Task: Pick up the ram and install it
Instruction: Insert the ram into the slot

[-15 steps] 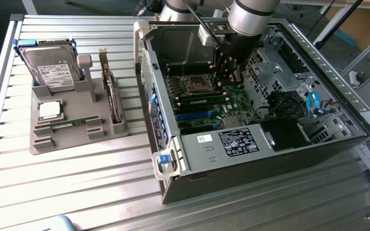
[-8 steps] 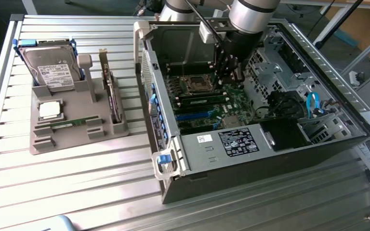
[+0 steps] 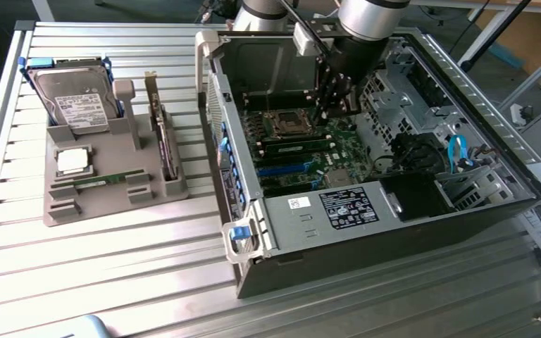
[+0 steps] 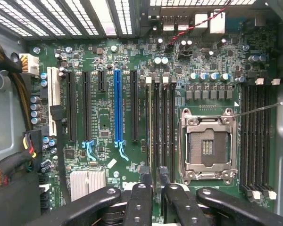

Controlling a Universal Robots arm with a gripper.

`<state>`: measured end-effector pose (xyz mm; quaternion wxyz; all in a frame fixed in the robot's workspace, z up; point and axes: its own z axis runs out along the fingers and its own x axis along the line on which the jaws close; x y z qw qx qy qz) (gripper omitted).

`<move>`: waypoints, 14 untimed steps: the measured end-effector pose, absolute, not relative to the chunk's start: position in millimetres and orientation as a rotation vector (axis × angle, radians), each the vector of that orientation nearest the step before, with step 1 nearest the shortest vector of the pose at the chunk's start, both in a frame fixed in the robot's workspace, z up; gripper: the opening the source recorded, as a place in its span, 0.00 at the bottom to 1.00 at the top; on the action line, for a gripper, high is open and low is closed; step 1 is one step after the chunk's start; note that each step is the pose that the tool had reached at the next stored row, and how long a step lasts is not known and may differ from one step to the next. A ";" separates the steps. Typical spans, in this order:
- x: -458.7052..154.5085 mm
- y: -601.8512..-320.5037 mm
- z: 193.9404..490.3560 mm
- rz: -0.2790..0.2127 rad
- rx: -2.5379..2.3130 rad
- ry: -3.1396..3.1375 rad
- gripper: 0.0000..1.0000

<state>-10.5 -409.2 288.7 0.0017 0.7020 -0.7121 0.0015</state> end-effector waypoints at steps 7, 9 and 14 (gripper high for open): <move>-10.3 -409.1 298.9 0.005 2.203 -2.235 0.19; -10.3 -409.0 302.3 0.005 2.203 -2.235 0.19; -10.2 -408.8 308.1 0.005 2.203 -2.235 0.19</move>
